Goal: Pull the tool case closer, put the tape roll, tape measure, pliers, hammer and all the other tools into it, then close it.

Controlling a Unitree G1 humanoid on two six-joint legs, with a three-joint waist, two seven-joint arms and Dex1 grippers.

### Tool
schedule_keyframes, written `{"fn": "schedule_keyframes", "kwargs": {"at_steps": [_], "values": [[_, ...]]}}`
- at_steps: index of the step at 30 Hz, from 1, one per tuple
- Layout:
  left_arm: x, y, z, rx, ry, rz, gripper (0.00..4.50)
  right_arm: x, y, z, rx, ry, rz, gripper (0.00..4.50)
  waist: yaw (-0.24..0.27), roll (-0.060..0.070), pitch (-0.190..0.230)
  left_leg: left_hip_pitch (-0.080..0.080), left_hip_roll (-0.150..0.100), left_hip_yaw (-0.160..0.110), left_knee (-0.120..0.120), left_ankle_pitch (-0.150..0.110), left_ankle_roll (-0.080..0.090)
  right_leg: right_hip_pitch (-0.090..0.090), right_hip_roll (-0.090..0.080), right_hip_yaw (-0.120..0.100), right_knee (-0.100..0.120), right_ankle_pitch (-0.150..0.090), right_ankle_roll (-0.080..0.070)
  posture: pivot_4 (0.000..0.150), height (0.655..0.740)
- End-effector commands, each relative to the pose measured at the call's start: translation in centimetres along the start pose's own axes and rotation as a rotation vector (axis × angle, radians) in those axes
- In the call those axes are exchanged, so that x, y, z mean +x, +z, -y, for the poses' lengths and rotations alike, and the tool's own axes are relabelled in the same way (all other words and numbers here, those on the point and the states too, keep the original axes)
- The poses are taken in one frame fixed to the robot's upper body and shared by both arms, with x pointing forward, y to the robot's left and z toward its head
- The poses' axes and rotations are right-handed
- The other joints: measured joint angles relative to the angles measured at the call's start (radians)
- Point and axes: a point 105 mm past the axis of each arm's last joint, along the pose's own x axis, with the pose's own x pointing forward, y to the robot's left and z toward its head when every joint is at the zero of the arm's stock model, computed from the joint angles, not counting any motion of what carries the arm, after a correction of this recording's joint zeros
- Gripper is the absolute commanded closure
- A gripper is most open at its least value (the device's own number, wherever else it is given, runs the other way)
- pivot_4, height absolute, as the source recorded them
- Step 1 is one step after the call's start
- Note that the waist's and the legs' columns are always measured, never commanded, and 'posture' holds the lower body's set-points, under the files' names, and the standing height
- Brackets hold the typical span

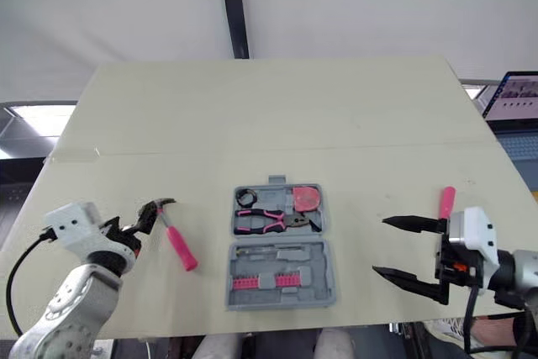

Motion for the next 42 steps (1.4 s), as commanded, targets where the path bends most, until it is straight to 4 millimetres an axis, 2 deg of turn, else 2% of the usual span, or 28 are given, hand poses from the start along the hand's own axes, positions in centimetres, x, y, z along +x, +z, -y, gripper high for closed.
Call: {"fn": "schedule_keyframes", "kwargs": {"at_steps": [1, 7, 19, 25, 39, 40, 41, 42], "values": [[0.6, -0.5, 0.5, -0.020, 0.036, -0.026, 0.12, -0.5, 0.5, 0.2, -0.017, 0.005, -0.009, 0.00, -0.001, -0.001, 0.001, 0.000, 0.000, 0.000, 0.000, 0.000, 0.000, 0.000, 0.000, 0.000, 0.000, 0.000, 0.000, 0.150, 0.7400], [1.8, -2.1, 1.3, -0.047, 0.081, -0.096, 0.12, -0.7, 0.6, 0.6, -0.024, -0.005, -0.019, 0.00, 0.001, -0.001, 0.001, 0.000, 0.000, 0.000, 0.000, 0.000, 0.000, 0.000, 0.000, 0.000, 0.000, 0.000, 0.001, 0.150, 0.7400], [4.6, -2.6, 1.3, 0.021, 0.131, -0.144, 0.12, -0.6, 0.5, 0.6, -0.026, -0.034, -0.019, 0.00, 0.004, -0.002, 0.001, -0.001, 0.000, 0.000, 0.001, 0.000, 0.000, -0.001, 0.000, 0.000, 0.000, 0.001, 0.001, 0.150, 0.7400], [5.2, -3.3, 1.7, 0.043, 0.128, -0.179, 0.12, -0.7, 0.4, 0.4, -0.026, -0.050, -0.022, 0.00, 0.009, -0.003, 0.002, -0.001, 0.000, 0.000, 0.001, 0.000, -0.001, -0.001, 0.000, 0.000, 0.000, 0.001, 0.001, 0.150, 0.7400], [6.2, -3.1, 2.6, 0.013, 0.107, -0.171, 0.12, -1.1, 0.4, 0.0, -0.022, -0.070, -0.030, 0.00, 0.027, -0.003, 0.002, -0.001, 0.000, 0.000, 0.001, 0.001, -0.002, -0.001, 0.000, 0.000, 0.001, 0.001, 0.002, 0.150, 0.7400], [6.2, -3.1, 2.7, 0.013, 0.106, -0.169, 0.62, -1.1, 0.4, 0.0, -0.022, -0.071, -0.031, 0.00, 0.026, -0.003, 0.002, -0.001, 0.000, 0.000, 0.001, 0.001, -0.002, -0.001, 0.000, 0.000, 0.001, 0.001, 0.002, 0.150, 0.7400], [6.3, -3.1, 2.6, 0.016, 0.109, -0.168, 0.85, -1.1, 0.4, 0.0, -0.022, -0.071, -0.031, 0.00, 0.026, -0.003, 0.002, -0.001, 0.000, 0.000, 0.001, 0.001, -0.002, -0.001, 0.000, 0.000, 0.001, 0.001, 0.002, 0.150, 0.7400], [6.4, -3.0, 2.6, 0.019, 0.110, -0.168, 1.28, -1.1, 0.4, 0.0, -0.022, -0.072, -0.030, 0.00, 0.027, -0.003, 0.002, -0.001, 0.000, 0.000, 0.001, 0.001, -0.002, -0.001, 0.000, 0.000, 0.001, 0.001, 0.002, 0.150, 0.7400]]}}
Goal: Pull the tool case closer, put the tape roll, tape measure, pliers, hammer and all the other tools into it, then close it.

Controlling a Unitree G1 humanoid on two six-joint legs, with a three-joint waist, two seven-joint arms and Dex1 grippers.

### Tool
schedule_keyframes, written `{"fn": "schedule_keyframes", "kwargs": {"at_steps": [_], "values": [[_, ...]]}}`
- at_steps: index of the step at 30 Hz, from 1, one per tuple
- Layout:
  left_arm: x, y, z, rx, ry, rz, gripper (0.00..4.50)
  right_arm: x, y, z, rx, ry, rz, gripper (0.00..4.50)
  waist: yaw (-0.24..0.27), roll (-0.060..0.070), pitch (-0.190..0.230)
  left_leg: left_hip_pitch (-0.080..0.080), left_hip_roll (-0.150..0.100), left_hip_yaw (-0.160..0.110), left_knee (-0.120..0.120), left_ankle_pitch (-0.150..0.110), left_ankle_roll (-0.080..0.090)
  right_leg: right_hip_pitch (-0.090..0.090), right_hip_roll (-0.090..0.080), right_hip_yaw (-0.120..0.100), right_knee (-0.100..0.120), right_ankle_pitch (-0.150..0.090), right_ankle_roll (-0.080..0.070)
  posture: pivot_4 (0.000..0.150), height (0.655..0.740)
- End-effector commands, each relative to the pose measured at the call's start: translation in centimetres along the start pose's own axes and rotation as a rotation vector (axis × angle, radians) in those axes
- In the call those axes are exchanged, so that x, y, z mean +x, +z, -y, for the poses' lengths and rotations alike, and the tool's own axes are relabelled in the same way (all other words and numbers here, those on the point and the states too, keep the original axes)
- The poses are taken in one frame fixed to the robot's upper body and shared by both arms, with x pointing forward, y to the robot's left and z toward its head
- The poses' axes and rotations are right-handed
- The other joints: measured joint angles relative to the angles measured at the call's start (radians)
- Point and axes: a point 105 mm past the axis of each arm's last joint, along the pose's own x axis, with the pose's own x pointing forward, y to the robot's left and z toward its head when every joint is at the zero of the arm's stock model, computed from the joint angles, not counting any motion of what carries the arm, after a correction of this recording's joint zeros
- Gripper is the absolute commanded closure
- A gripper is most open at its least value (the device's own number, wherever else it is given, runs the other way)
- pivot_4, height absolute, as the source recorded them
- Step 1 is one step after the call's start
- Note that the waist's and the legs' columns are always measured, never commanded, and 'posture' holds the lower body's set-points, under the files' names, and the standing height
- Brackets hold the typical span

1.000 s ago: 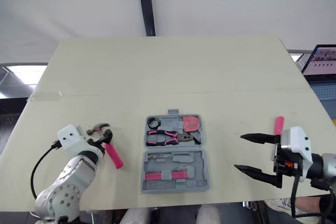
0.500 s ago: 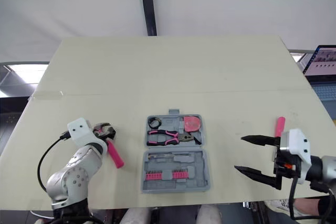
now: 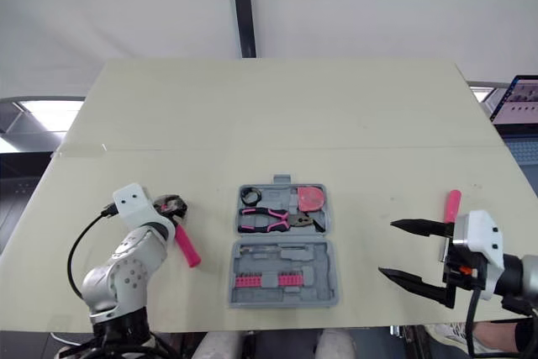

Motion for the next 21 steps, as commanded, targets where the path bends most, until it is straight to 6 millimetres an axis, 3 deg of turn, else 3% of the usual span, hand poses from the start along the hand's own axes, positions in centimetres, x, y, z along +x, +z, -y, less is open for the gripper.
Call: {"fn": "schedule_keyframes", "kwargs": {"at_steps": [1, 6, 7, 14, 18, 21], "values": [[0.3, 0.3, 0.2, -0.004, -0.009, 0.012, 1.80, -0.3, 1.0, 0.0, -0.041, -0.019, 0.023, 0.00, 0.002, 0.000, 0.000, 0.000, 0.000, 0.000, 0.000, 0.000, 0.000, 0.000, 0.000, 0.000, 0.000, 0.000, 0.000, 0.150, 0.7400], [0.6, 0.5, 0.4, -0.013, -0.023, 0.010, 4.32, -0.3, 1.0, 0.0, -0.042, -0.024, 0.021, 0.00, 0.003, 0.000, 0.000, 0.000, 0.000, 0.000, 0.000, 0.000, 0.000, 0.000, 0.000, 0.000, 0.000, 0.000, 0.000, 0.150, 0.7400], [0.6, 0.6, 0.4, -0.012, -0.023, 0.011, 4.46, -0.3, 1.0, 0.0, -0.042, -0.025, 0.020, 0.00, 0.002, 0.000, 0.000, 0.000, 0.000, 0.000, 0.000, 0.000, 0.000, 0.000, 0.000, 0.000, 0.000, 0.000, 0.000, 0.150, 0.7400], [0.5, 1.3, 0.7, 0.085, -0.068, 0.026, 4.46, -0.2, 1.0, 0.0, -0.041, -0.028, 0.023, 0.00, 0.001, -0.001, 0.000, 0.000, 0.000, 0.000, 0.000, 0.000, 0.000, 0.000, 0.000, 0.000, 0.000, 0.000, 0.000, 0.150, 0.7400], [-0.9, 3.2, 1.6, 0.341, -0.276, 0.089, 4.46, 0.0, 1.0, 0.0, -0.039, -0.023, 0.027, 0.00, -0.003, -0.002, 0.001, -0.001, 0.000, 0.000, 0.000, 0.000, 0.000, -0.002, 0.000, 0.000, 0.000, 0.000, 0.000, 0.150, 0.7400], [-2.6, 3.3, 2.4, 0.550, -0.482, 0.090, 4.46, 0.1, 0.9, 0.1, -0.035, -0.016, 0.027, 0.00, -0.008, -0.002, 0.001, -0.004, 0.000, 0.001, -0.002, 0.000, 0.000, -0.006, 0.001, 0.001, 0.000, 0.000, 0.000, 0.150, 0.7400]]}}
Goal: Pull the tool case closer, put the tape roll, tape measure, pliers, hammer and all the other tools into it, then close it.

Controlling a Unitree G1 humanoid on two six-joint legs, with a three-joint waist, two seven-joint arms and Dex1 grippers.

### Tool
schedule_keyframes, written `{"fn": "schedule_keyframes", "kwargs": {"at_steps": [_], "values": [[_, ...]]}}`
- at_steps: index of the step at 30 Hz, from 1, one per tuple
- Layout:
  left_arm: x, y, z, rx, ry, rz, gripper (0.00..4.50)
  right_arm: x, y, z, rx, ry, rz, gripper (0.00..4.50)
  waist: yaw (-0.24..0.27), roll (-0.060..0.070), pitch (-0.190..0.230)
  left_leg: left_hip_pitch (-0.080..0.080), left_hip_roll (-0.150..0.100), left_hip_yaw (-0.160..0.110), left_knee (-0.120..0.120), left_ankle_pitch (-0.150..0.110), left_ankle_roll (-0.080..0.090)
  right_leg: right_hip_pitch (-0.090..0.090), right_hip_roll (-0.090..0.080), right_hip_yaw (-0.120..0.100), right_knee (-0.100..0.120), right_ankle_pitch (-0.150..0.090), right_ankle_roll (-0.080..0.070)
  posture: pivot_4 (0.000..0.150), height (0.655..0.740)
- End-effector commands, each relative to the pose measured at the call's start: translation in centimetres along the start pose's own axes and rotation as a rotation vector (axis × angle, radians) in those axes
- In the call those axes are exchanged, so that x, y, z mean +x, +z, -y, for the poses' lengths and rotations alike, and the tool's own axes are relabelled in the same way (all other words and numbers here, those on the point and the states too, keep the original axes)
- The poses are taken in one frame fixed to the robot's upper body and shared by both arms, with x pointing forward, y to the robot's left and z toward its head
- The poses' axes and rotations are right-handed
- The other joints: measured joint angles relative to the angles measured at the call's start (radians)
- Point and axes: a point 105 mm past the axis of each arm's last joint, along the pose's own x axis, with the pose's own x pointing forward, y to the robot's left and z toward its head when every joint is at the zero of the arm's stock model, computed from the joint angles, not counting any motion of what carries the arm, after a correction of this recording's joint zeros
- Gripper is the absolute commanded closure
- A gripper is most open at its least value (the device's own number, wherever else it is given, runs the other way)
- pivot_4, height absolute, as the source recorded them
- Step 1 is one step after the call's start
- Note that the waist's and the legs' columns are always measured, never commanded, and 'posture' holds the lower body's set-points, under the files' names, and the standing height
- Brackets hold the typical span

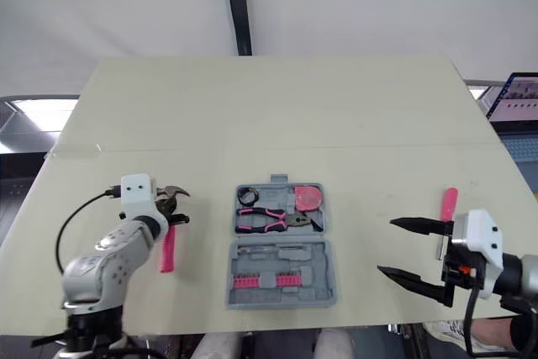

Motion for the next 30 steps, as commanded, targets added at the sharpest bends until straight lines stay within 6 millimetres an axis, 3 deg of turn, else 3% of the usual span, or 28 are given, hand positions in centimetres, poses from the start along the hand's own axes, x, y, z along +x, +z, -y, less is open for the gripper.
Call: {"fn": "schedule_keyframes", "kwargs": {"at_steps": [1, 4, 9, 16, 30], "values": [[-2.2, 1.9, 2.6, 0.201, -0.279, 0.086, 4.46, -0.1, 0.6, 0.1, -0.023, -0.004, 0.021, 0.00, -0.001, 0.000, 0.000, -0.001, 0.000, 0.000, 0.000, 0.000, 0.000, -0.002, 0.000, 0.000, 0.000, 0.000, 0.000, 0.150, 0.7400], [-4.2, 1.3, 4.0, 0.363, -0.498, 0.066, 4.46, 0.3, 0.4, 0.1, -0.020, 0.002, 0.027, 0.00, 0.000, 0.001, 0.000, -0.009, 0.000, 0.001, 0.001, 0.000, 0.000, -0.011, 0.000, 0.001, 0.003, 0.000, 0.000, 0.150, 0.7400], [-8.5, -0.4, 6.8, 0.509, -0.857, -0.012, 4.46, 0.8, 0.3, 0.0, -0.016, 0.008, 0.037, 0.00, 0.005, 0.001, 0.001, -0.011, 0.000, 0.001, 0.001, 0.000, 0.000, -0.012, 0.000, 0.000, 0.003, 0.000, 0.000, 0.150, 0.7400], [-11.3, -0.9, 9.5, 0.601, -1.111, -0.062, 4.46, 0.3, 0.1, -0.6, 0.000, 0.004, 0.034, 0.00, 0.006, 0.003, 0.001, -0.010, 0.001, 0.001, 0.003, 0.001, 0.000, -0.012, 0.000, 0.001, 0.006, 0.000, 0.000, 0.150, 0.7400], [-10.9, -2.6, 13.6, 0.788, -1.182, -0.104, 4.46, -1.4, -0.8, -2.4, 0.054, 0.019, -0.016, 0.00, 0.007, 0.004, 0.002, -0.010, 0.000, 0.001, 0.006, 0.001, 0.000, -0.012, 0.000, 0.002, 0.008, 0.000, 0.000, 0.150, 0.7400]]}}
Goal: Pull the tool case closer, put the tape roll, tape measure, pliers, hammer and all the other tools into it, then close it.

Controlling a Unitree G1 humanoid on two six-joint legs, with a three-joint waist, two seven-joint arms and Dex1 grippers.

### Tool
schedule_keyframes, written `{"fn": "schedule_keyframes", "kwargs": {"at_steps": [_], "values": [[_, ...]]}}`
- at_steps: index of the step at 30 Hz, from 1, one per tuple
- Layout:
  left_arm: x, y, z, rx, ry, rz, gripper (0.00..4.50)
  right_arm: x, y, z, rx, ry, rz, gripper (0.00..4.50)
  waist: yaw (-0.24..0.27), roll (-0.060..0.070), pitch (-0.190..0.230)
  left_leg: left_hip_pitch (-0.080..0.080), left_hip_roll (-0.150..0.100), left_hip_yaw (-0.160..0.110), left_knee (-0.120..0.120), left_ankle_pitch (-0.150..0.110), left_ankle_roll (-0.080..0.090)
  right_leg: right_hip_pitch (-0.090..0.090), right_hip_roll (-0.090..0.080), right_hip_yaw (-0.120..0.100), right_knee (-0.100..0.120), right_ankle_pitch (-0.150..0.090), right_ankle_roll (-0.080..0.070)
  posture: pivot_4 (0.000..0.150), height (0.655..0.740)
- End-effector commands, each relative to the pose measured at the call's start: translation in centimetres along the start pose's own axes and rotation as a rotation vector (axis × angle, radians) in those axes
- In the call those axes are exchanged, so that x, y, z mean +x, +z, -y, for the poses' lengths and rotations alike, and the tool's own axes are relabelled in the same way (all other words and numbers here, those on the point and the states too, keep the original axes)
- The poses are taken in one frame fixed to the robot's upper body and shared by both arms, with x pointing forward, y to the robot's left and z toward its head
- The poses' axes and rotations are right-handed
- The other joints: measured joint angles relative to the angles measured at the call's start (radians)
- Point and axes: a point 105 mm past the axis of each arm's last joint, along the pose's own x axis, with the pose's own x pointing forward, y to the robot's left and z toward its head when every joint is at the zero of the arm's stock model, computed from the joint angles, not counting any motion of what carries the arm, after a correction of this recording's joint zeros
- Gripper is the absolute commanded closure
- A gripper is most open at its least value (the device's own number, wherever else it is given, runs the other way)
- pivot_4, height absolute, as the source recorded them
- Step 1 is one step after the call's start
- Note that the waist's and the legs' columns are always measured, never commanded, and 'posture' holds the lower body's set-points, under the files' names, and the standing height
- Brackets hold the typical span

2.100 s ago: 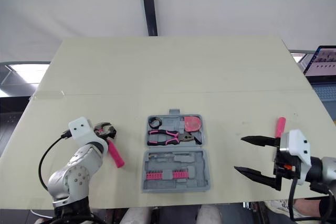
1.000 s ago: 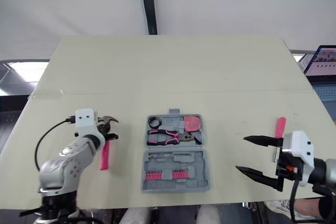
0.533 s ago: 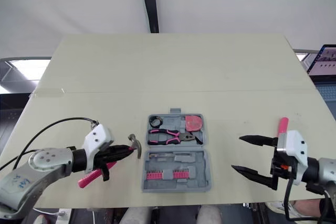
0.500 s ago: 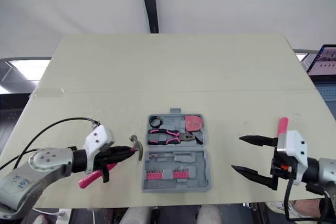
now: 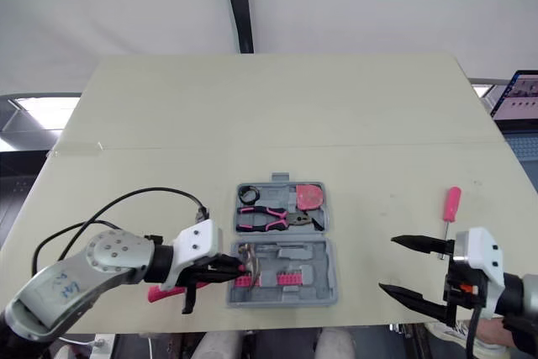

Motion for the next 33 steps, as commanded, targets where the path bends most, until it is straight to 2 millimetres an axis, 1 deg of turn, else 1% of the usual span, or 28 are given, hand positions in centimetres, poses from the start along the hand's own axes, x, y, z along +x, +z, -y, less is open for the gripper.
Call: {"fn": "schedule_keyframes", "kwargs": {"at_steps": [1, 6, 9, 13, 15, 17, 22, 28, 31, 33], "values": [[1.1, 1.0, 0.2, 0.055, 0.010, 0.005, 4.46, -0.7, 0.7, -0.5, -0.033, 0.010, 0.011, 0.00, 0.000, 0.000, 0.000, 0.000, 0.000, 0.000, 0.000, 0.000, 0.000, 0.000, 0.000, 0.000, 0.000, 0.000, 0.000, 0.150, 0.7400], [3.2, 1.7, -0.1, 0.065, 0.034, -0.013, 4.46, -1.1, 0.3, -0.7, -0.020, 0.011, -0.012, 0.00, -0.001, 0.000, 0.000, 0.000, 0.000, 0.000, 0.001, 0.000, 0.000, 0.000, 0.000, 0.000, 0.001, 0.000, 0.000, 0.150, 0.7400], [4.4, 2.3, -0.2, 0.077, 0.049, -0.025, 4.46, -1.1, 0.2, -0.6, -0.014, 0.015, -0.020, 0.00, 0.000, 0.000, 0.000, 0.000, 0.000, 0.000, 0.001, 0.000, 0.000, 0.000, 0.000, 0.000, 0.001, 0.000, 0.000, 0.150, 0.7400], [5.7, 3.7, -0.1, 0.071, 0.046, -0.006, 4.46, -1.0, 0.2, -0.4, -0.010, 0.025, -0.028, 0.00, 0.001, 0.000, 0.000, 0.000, 0.000, 0.000, 0.002, 0.000, 0.000, 0.000, 0.000, 0.000, 0.001, 0.000, 0.000, 0.150, 0.7400], [6.1, 4.0, -0.1, 0.064, 0.051, -0.005, 4.46, -1.0, 0.2, -0.4, -0.011, 0.027, -0.030, 0.00, 0.000, 0.000, 0.000, 0.000, 0.000, 0.000, 0.002, 0.000, 0.001, 0.001, 0.000, 0.000, 0.001, 0.000, 0.000, 0.150, 0.7400], [6.9, 4.8, 0.3, 0.064, 0.028, -0.001, 4.46, -0.9, 0.3, -0.2, -0.014, 0.033, -0.033, 0.00, 0.000, 0.000, 0.000, 0.000, 0.000, 0.000, 0.002, 0.000, 0.001, 0.001, 0.000, 0.000, 0.001, 0.000, 0.000, 0.150, 0.7400], [7.9, 5.1, 0.6, 0.080, 0.002, -0.062, 4.46, -0.9, 0.6, 0.2, -0.021, 0.037, -0.034, 0.00, 0.000, 0.000, 0.000, 0.000, 0.000, -0.001, 0.002, 0.000, 0.001, 0.001, 0.000, 0.000, 0.001, 0.000, 0.000, 0.150, 0.7400], [8.8, 5.4, 0.1, 0.127, 0.002, -0.136, 4.46, -1.0, 0.8, 0.4, -0.025, 0.036, -0.040, 0.00, 0.002, 0.000, 0.000, -0.001, -0.001, -0.001, 0.003, 0.001, 0.001, 0.001, 0.000, 0.000, 0.001, 0.000, 0.000, 0.150, 0.7400], [9.3, 5.7, 0.0, 0.144, -0.001, -0.152, 4.46, -1.2, 0.8, 0.2, -0.022, 0.035, -0.039, 0.00, 0.002, 0.000, 0.000, -0.001, -0.001, -0.001, 0.003, 0.001, 0.001, 0.001, 0.000, 0.000, 0.001, 0.000, 0.000, 0.150, 0.7400], [9.7, 6.4, 0.1, 0.160, -0.011, -0.142, 4.46, -1.6, 0.4, -0.2, -0.018, 0.040, -0.065, 0.00, 0.004, 0.000, 0.000, -0.001, -0.001, -0.001, 0.003, 0.001, 0.001, 0.001, 0.000, 0.000, 0.001, 0.000, 0.000, 0.150, 0.7400]]}}
